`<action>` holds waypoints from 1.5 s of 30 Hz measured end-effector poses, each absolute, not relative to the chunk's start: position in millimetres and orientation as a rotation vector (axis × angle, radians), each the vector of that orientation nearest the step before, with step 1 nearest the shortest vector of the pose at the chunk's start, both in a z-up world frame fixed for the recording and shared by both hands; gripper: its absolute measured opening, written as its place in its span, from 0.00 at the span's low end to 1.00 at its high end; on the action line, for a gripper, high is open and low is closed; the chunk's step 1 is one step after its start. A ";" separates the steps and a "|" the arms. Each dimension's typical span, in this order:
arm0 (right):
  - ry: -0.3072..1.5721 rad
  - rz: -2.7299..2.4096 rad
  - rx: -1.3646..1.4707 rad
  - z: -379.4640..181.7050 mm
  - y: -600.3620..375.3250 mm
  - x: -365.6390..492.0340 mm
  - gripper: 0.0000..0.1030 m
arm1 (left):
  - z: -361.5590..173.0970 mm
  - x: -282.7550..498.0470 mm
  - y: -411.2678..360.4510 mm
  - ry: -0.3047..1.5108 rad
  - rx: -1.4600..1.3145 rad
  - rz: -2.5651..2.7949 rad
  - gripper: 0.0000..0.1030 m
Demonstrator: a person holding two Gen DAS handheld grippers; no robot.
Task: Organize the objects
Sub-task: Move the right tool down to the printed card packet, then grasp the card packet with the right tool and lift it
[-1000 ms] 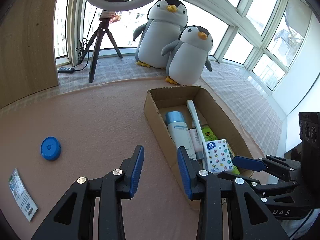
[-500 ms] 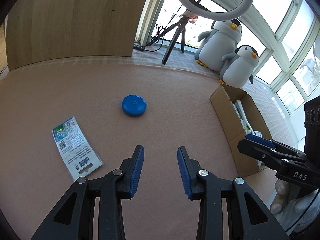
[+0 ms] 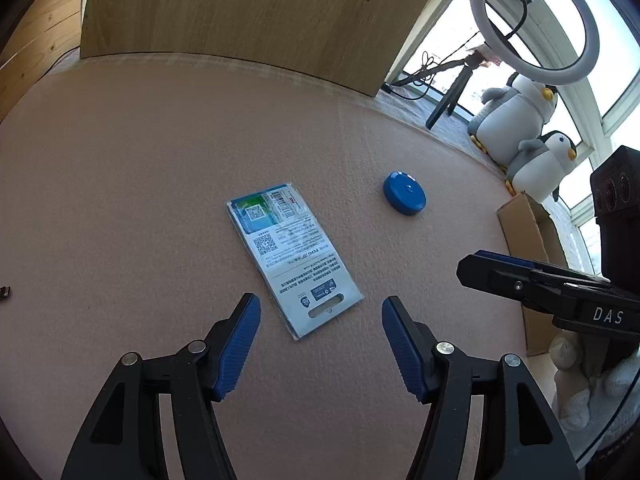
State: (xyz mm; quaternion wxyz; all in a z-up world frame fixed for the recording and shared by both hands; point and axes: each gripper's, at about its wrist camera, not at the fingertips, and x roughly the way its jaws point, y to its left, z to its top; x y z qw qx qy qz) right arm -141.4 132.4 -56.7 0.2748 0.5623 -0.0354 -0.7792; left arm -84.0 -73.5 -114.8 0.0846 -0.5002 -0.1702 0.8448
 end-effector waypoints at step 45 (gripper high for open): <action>-0.079 -2.002 1.504 -69.8 100.1 -151.0 0.21 | -105.5 -92.7 -43.1 -0.438 -1.432 2.432 0.43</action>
